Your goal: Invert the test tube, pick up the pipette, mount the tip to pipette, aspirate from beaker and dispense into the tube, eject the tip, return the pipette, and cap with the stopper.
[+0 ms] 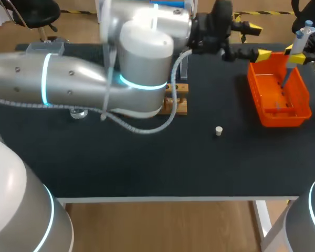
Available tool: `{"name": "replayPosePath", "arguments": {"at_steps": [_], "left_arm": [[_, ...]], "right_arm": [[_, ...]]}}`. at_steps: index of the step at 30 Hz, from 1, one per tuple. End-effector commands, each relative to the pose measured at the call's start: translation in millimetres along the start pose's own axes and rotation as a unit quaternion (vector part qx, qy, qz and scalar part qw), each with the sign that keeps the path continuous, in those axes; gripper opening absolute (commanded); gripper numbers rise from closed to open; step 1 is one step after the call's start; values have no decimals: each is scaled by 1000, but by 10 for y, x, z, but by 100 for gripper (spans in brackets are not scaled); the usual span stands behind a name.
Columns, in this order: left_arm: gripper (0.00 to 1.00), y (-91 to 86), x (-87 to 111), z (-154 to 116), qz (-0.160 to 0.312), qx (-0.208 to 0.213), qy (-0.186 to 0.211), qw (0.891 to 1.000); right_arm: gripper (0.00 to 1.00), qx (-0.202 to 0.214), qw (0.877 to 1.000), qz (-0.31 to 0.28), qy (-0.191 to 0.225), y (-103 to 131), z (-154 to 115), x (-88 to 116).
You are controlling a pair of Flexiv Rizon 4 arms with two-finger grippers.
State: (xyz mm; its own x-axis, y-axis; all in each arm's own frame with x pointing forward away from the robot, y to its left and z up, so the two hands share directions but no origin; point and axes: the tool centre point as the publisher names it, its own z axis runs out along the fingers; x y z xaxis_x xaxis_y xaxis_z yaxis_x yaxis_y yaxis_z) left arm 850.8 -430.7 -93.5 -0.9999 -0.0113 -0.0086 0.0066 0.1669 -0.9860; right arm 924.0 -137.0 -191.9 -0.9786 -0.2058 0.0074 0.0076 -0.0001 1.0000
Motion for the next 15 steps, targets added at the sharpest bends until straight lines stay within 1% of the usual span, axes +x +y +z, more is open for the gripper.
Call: {"name": "replayPosePath", "arguments": {"at_steps": [1,4,7,10,15], "left_arm": [[100,113,253,-465,0,38,-27,999],[100,196,341,-596,-6,41,-38,998],[100,318,410,-745,-18,51,-47,997],[100,434,446,-891,-25,58,-53,997],[100,583,456,-1127,-26,74,-44,996]], "right_arm": [[0,1,1000,0,1,6,-7,-4],[0,1,1000,0,1,6,-7,-4],[0,1,1000,0,1,6,-7,-4],[0,1,1000,0,1,6,-7,-4],[0,1,1000,0,1,6,-7,-4]]}}
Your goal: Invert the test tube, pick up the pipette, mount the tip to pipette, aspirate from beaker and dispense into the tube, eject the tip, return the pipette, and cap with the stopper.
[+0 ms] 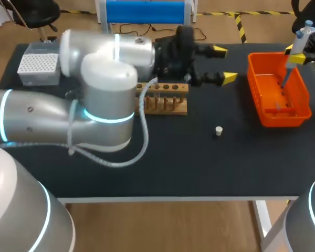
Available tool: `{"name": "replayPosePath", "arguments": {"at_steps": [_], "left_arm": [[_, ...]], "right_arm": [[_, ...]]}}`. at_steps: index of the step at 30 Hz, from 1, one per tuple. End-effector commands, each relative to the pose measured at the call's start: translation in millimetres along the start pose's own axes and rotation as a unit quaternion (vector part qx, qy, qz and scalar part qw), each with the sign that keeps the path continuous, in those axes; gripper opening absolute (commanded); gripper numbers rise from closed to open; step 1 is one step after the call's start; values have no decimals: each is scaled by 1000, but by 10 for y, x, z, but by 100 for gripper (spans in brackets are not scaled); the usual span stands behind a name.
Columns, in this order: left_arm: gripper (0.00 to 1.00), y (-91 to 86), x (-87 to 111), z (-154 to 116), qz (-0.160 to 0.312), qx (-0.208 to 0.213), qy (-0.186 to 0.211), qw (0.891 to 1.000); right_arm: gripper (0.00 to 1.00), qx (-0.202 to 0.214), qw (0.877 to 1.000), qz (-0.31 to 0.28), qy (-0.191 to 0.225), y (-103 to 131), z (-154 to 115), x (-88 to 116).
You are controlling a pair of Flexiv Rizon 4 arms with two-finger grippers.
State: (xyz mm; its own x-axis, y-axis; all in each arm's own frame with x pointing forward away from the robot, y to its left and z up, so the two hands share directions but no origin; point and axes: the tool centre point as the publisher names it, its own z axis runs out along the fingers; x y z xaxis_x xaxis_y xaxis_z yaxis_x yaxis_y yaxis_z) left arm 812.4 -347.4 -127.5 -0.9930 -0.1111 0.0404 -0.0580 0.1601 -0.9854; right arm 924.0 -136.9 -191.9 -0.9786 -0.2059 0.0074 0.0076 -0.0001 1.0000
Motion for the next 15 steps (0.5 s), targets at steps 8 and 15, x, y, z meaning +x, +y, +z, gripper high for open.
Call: {"name": "replayPosePath", "arguments": {"at_steps": [8,15], "left_arm": [[100,234,-106,-698,7,78,13,997],[100,251,-168,-852,9,80,12,997]], "right_arm": [[0,1,1000,0,1,6,-8,-4],[0,1,1000,0,1,6,-8,-4]]}}
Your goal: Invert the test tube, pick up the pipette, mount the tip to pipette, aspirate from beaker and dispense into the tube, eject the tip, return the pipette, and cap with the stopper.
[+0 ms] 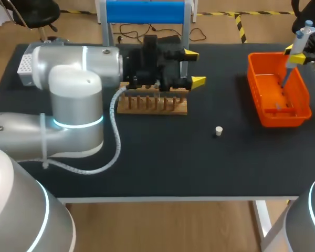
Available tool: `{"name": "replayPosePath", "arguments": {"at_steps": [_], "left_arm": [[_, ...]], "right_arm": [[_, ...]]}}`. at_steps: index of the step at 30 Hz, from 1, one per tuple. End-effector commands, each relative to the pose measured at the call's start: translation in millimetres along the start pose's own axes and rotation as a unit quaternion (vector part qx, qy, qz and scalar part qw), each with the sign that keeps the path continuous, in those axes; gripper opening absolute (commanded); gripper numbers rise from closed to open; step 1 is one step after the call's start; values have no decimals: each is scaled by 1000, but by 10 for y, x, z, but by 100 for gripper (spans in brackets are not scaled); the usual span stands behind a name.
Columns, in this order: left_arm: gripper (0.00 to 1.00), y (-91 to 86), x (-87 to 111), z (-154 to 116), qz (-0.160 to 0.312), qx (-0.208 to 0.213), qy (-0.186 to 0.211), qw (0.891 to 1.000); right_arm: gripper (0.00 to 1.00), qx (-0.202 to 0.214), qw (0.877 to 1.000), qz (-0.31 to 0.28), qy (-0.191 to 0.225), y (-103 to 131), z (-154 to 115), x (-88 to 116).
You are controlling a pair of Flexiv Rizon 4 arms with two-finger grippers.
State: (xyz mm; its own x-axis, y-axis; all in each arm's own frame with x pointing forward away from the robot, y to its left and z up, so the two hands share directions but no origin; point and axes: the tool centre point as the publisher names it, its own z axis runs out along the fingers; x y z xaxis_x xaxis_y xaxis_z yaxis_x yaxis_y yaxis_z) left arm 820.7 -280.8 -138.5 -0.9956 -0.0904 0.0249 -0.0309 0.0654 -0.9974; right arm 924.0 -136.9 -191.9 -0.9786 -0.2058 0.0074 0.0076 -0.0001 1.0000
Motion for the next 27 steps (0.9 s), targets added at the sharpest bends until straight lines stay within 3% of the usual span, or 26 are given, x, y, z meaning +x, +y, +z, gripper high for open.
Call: {"name": "replayPosePath", "arguments": {"at_steps": [1,27], "left_arm": [[100,23,-1,-243,0,30,-2,1000],[100,-24,35,-326,6,6,-28,1000]], "right_arm": [[0,1,1000,0,1,6,-8,-4],[0,1,1000,0,1,6,-8,-4]]}}
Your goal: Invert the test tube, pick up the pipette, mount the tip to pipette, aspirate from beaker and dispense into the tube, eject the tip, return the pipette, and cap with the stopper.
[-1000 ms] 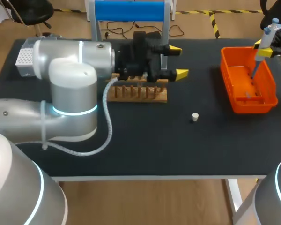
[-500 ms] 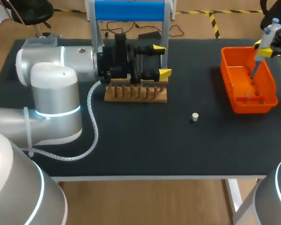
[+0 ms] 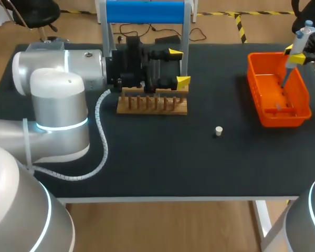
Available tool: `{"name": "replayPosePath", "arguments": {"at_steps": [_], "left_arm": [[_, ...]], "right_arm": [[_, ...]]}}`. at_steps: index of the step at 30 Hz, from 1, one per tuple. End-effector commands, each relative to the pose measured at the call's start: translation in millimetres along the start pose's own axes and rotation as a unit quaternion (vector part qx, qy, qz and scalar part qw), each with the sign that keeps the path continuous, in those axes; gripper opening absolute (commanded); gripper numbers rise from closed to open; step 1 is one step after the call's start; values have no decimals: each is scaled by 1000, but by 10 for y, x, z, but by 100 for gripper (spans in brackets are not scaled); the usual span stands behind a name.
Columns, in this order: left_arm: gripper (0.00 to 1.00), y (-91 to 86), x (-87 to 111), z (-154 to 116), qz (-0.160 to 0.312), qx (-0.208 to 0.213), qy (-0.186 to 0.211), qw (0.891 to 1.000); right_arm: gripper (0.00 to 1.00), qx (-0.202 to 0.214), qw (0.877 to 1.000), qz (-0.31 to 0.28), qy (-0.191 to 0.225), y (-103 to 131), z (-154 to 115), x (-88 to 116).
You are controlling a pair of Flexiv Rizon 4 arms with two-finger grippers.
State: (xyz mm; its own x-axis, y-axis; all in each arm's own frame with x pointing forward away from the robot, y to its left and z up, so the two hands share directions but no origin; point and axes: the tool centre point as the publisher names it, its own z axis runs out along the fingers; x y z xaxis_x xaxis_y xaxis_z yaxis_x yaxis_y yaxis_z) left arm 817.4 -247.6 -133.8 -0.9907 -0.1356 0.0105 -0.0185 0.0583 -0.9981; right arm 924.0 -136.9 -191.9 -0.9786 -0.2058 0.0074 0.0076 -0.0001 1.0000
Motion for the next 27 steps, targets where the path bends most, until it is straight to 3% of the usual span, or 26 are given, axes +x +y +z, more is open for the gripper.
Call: {"name": "replayPosePath", "arguments": {"at_steps": [1,25,27], "left_arm": [[100,0,32,9,0,2,-5,1000],[100,0,32,9,0,2,-5,1000],[100,0,32,9,0,2,-5,1000]], "right_arm": [[0,1,1000,0,1,6,-8,-4],[0,1,1000,0,1,6,-8,-4],[0,16,1000,-8,-3,92,87,62]]}}
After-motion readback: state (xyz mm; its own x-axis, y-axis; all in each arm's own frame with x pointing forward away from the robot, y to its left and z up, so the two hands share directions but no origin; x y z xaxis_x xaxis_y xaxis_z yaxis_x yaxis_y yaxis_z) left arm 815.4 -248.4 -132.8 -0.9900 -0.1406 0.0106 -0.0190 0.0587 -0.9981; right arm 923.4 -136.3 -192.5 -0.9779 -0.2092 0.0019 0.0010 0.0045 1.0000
